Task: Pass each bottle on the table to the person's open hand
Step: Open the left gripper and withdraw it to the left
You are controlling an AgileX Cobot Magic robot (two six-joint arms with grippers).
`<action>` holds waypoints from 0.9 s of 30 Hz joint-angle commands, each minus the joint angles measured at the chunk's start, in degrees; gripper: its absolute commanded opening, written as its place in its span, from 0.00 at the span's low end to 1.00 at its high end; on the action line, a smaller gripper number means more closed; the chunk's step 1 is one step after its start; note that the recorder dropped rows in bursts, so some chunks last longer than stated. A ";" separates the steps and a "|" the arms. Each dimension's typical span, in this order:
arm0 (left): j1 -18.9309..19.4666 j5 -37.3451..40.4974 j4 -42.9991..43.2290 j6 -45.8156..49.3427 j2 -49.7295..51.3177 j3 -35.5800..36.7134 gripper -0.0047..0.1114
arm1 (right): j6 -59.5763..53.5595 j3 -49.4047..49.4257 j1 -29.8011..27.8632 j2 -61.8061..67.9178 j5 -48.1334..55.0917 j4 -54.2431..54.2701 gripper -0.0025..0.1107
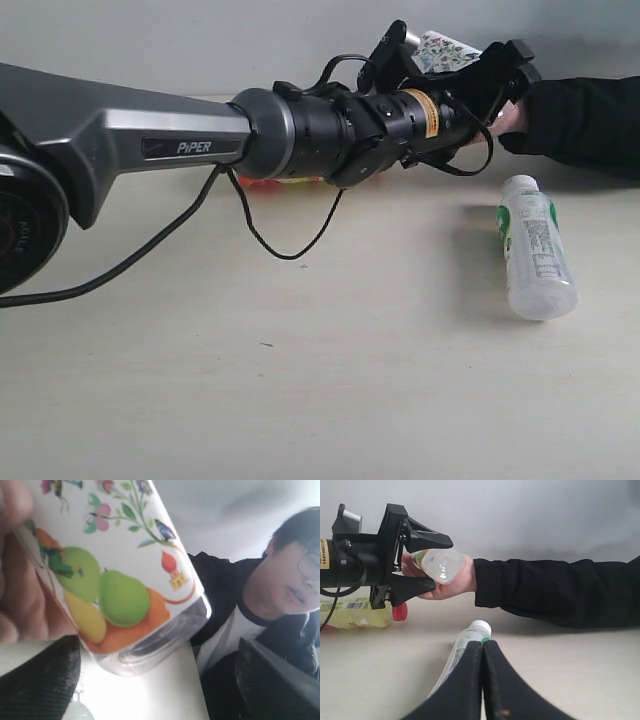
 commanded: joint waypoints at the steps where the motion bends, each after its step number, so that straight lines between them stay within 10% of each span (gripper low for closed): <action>1: -0.17 -0.10 12.55 -9.23 -1.72 -0.44 0.74 | 0.03 0.25 0.10 -0.39 -0.53 0.11 0.02; 7: -0.17 -3.69 37.30 -29.42 -2.82 -0.44 0.74 | 0.03 0.25 0.10 -0.39 -0.53 0.11 0.02; 14: -0.04 -27.87 49.76 -38.19 -2.91 -0.44 0.70 | 0.03 0.25 0.10 -0.39 -0.53 0.11 0.02; 22: 0.06 -54.51 51.96 -38.19 -2.91 -0.44 0.07 | 0.03 0.25 0.10 -0.39 -0.53 0.11 0.02; 27: 0.06 -54.51 57.69 -38.13 -4.45 -0.44 0.04 | 0.03 0.25 0.10 -0.39 -0.53 0.11 0.02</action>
